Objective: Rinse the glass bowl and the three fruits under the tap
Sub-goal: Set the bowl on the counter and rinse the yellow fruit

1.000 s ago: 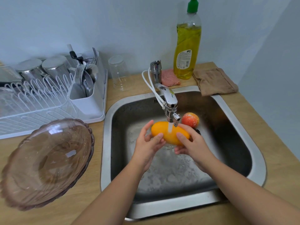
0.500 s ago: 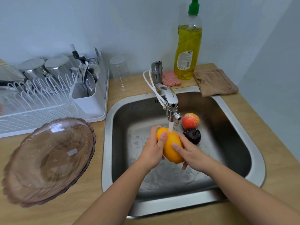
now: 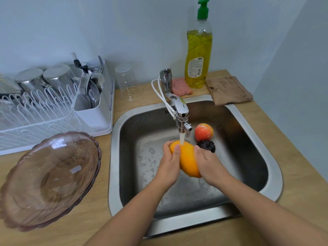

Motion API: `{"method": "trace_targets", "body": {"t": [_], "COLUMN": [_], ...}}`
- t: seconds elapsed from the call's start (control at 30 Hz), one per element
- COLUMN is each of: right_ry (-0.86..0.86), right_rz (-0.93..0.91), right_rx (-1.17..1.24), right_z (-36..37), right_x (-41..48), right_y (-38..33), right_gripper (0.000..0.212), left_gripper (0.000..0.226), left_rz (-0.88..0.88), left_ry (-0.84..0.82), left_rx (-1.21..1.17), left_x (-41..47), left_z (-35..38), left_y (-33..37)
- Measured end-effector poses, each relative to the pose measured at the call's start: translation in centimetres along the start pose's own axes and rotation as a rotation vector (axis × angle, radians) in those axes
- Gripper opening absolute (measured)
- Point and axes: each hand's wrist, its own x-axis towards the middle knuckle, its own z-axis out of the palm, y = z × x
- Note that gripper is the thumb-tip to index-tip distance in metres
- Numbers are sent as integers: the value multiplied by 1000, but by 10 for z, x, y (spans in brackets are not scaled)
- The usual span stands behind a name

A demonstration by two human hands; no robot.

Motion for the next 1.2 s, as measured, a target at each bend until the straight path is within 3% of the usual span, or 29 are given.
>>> {"method": "trace_targets", "body": {"t": [0.13,0.3,0.37,0.47,0.57,0.73,0.93,1.2], "right_ry": [-47,-241,-227,-143,-115,-206,-122,-180], "right_rz": [-88,-131,-144,-157,-179,-163,-137,-109], "right_rx": [-16,49,103,170,199,155,155,261], "right_z": [6,7,4,0,1,0,-2,-4], "right_x": [-10,-8,-5,0,0,-2,1,1], "right_y": [5,15,16,16,16,17,16,21], "right_gripper": [39,62,60,53,59,77,76,69], "left_gripper": [30,30,29,47,49,58,64,67], "left_rz": [41,123,131,87,20,-7,72,165], "left_ry": [58,68,26,-28,-48,-65,4,-89], "left_rx": [185,197,147,69,-10,-4,47,46], "left_x": [9,11,10,6,5,2,-4,-7], "left_z": [-5,-11,-14,-11,-11,-15,-18,-24], "left_y": [6,2,1,-1,-4,-8,-12,-12]}}
